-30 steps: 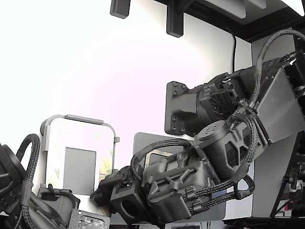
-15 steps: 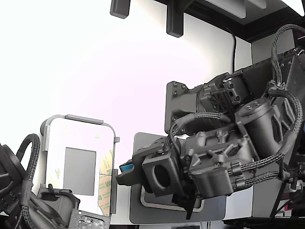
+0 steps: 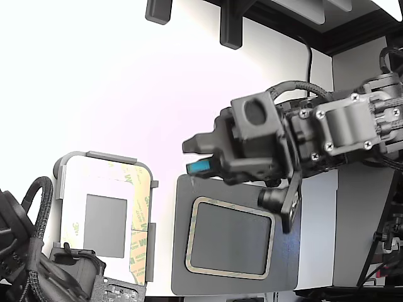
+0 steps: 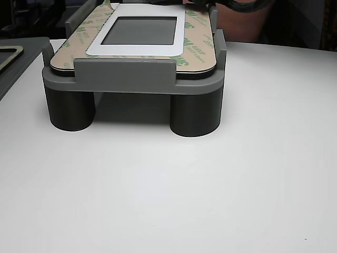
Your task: Peel off protective film from adhesive tape.
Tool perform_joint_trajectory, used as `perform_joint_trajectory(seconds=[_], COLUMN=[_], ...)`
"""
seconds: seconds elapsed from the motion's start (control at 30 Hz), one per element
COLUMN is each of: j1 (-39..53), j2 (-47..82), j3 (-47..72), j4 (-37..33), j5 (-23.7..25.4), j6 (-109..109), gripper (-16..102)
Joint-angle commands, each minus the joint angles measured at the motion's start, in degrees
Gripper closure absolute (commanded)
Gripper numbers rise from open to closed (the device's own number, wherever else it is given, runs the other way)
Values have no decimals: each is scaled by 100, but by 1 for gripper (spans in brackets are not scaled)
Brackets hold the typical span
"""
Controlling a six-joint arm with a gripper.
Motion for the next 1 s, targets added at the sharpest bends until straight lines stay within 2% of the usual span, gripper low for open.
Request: perform_joint_trajectory(seconds=[0.0, 0.03, 0.13, 0.33, 0.43, 0.97], j1=[-554, -686, -1274, -2101, -2303, -2329], j2=[545, 659, 984, 2373, 3050, 3050], j3=[70, 193, 747, 2232, 2848, 3111], j4=[-79, -88, -220, -589, -580, -606], j5=[44, 88, -193, -677, -738, -510], j6=[2962, 3419, 4315, 4623, 4799, 4931], gripper=[-14, -14, -14, -14, -14, -14])
